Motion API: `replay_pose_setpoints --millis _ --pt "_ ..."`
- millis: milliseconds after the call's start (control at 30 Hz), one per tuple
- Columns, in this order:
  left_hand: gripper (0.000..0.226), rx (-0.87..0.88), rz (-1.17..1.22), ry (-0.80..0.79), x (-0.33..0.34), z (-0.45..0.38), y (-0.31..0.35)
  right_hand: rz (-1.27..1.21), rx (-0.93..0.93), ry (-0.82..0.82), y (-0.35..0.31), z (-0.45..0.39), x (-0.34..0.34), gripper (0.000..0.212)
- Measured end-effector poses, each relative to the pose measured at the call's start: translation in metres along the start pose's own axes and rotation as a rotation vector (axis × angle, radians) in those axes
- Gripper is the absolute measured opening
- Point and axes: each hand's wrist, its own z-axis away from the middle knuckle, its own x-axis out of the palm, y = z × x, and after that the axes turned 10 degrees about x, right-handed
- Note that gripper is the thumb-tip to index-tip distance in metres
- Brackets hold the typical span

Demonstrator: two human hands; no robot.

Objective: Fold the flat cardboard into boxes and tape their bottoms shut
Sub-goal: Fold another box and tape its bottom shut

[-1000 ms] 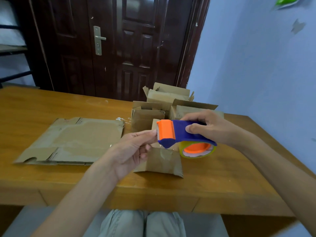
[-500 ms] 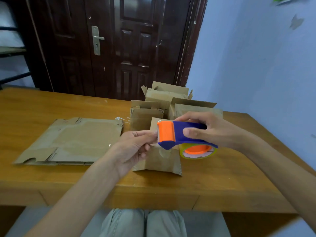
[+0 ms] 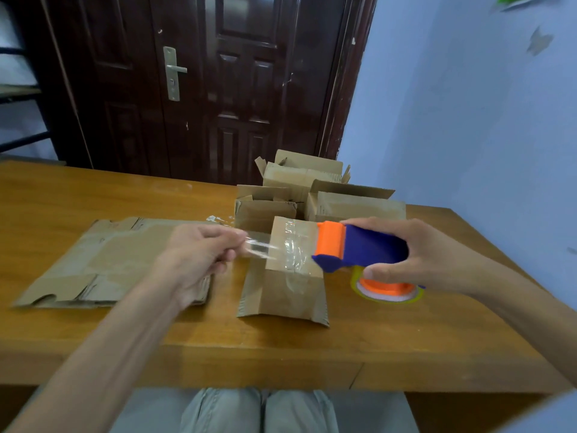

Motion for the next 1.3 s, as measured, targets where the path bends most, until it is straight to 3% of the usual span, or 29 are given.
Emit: replay_pose_setpoints --millis 433,767,1300 --pt "0.017 0.078 -0.261 -0.001 0.007 0.007 -0.01 -0.023 0.089 -0.058 0.027 0.006 -0.008 0.061" --pt "0.023 0.105 -0.433 -0.098 0.012 -0.001 -0.007 -0.038 0.131 -0.07 0.036 0.013 -0.007 0.063" --pt "0.028 0.05 -0.344 -0.184 0.009 -0.01 -0.023 -0.071 0.169 -0.098 0.044 0.007 -0.003 0.076"
